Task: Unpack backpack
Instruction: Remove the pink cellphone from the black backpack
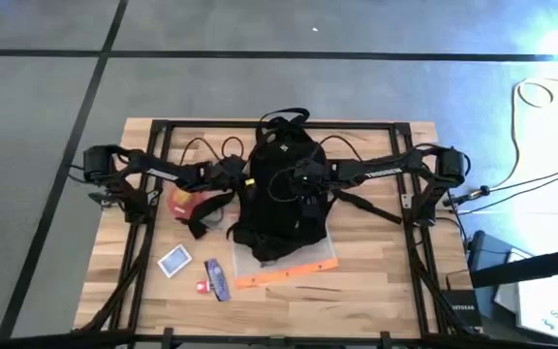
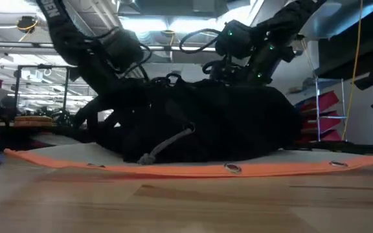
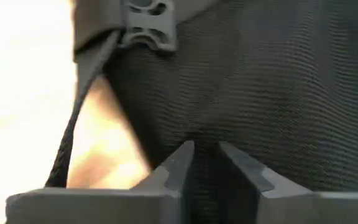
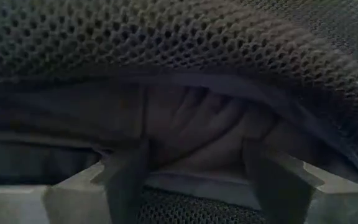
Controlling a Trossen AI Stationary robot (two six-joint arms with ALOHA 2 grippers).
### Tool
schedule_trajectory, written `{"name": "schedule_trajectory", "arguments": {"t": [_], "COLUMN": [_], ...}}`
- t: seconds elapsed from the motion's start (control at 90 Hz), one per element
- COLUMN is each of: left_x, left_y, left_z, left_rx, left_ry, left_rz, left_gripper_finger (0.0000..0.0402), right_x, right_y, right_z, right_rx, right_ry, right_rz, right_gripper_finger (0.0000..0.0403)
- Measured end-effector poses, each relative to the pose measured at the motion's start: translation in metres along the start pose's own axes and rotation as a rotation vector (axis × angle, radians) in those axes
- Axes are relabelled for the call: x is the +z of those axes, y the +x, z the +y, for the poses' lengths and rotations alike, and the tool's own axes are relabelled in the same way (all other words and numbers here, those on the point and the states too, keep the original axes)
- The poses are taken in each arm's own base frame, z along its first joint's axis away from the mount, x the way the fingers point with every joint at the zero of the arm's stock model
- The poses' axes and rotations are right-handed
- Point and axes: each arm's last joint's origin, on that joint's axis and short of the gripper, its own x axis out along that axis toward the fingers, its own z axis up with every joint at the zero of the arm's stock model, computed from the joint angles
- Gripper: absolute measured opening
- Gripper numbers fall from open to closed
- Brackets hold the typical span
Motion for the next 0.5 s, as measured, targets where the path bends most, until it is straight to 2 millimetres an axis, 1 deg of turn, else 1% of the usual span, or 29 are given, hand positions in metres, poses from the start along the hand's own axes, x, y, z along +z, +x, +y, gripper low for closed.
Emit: {"name": "schedule_trajectory", "arguments": {"t": [0.111, 0.244, 0.389, 0.5], "left_x": [0.0040, 0.0071, 0.0071, 0.0065], "left_y": [0.0005, 0.0014, 0.0013, 0.0020], "left_z": [0.0018, -0.0019, -0.0053, -0.0017], "left_rx": [0.044, -0.024, -0.118, -0.086], "left_ry": [-0.022, -0.046, -0.048, -0.057], "left_rz": [0.017, 0.006, 0.046, 0.068], "left_gripper_finger": [0.0106, 0.0148, 0.0159, 0.0160], "right_x": [-0.0004, 0.0001, 0.0002, 0.0002], "right_y": [0.0000, 0.0000, 0.0000, 0.0000], "right_z": [0.0001, 0.0000, 0.0000, -0.0001], "right_rx": [0.001, 0.000, 0.000, 0.000], "right_ry": [0.000, -0.005, -0.007, -0.007], "right_rz": [0.004, -0.001, -0.002, -0.003], "right_gripper_finger": [0.0243, 0.0243, 0.0243, 0.0243]}}
